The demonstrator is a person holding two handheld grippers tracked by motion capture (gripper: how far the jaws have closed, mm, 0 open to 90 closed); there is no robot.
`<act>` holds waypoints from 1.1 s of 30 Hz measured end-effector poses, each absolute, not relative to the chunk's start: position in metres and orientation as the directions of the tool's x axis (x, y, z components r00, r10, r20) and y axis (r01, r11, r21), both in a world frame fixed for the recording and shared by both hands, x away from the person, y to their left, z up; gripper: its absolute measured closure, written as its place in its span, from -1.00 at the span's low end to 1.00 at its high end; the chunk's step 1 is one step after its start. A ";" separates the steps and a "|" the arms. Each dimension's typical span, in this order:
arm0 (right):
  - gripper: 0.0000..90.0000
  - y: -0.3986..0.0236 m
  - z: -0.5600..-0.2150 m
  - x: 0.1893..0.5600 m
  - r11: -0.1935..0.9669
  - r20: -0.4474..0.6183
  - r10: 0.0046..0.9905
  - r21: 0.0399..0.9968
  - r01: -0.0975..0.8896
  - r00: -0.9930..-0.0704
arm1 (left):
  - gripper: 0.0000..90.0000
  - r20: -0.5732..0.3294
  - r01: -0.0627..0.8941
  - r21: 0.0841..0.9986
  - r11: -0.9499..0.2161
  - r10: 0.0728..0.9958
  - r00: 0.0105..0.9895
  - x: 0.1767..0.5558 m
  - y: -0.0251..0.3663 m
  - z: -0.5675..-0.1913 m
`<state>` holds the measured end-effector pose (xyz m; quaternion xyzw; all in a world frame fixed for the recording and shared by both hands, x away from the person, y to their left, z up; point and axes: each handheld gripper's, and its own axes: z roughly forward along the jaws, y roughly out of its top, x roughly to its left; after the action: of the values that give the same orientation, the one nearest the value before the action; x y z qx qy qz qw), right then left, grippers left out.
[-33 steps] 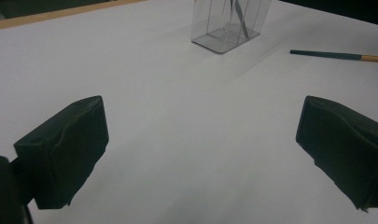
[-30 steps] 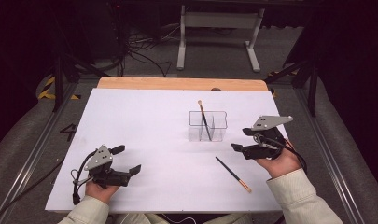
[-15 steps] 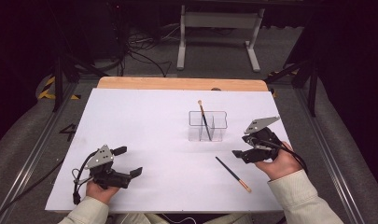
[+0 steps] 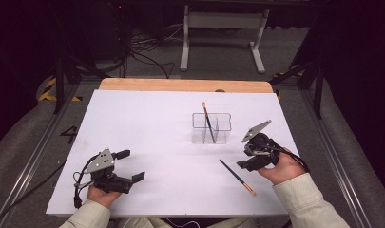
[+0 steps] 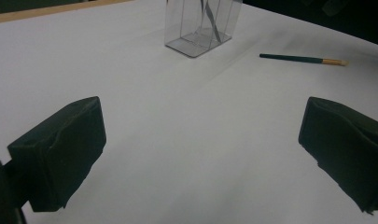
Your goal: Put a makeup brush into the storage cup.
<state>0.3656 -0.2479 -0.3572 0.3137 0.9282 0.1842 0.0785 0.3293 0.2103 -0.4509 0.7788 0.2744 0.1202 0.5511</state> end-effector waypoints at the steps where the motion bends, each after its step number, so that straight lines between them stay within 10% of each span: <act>1: 0.02 -0.247 -0.359 0.366 0.742 -0.032 0.608 0.379 0.553 -0.793 | -0.96 -0.115 0.294 0.925 -0.242 0.560 0.821 0.329 0.210 -0.451; 33: 0.16 -0.232 -0.391 0.368 0.798 0.004 0.576 0.215 0.563 -0.818 | -0.95 -0.130 0.304 0.922 -0.240 0.548 0.827 0.328 0.208 -0.451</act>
<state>0.3677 -0.2325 -0.3914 0.3003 0.9477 0.1038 0.0309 0.3281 0.2078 -0.4508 0.7797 0.2731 0.1103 0.5526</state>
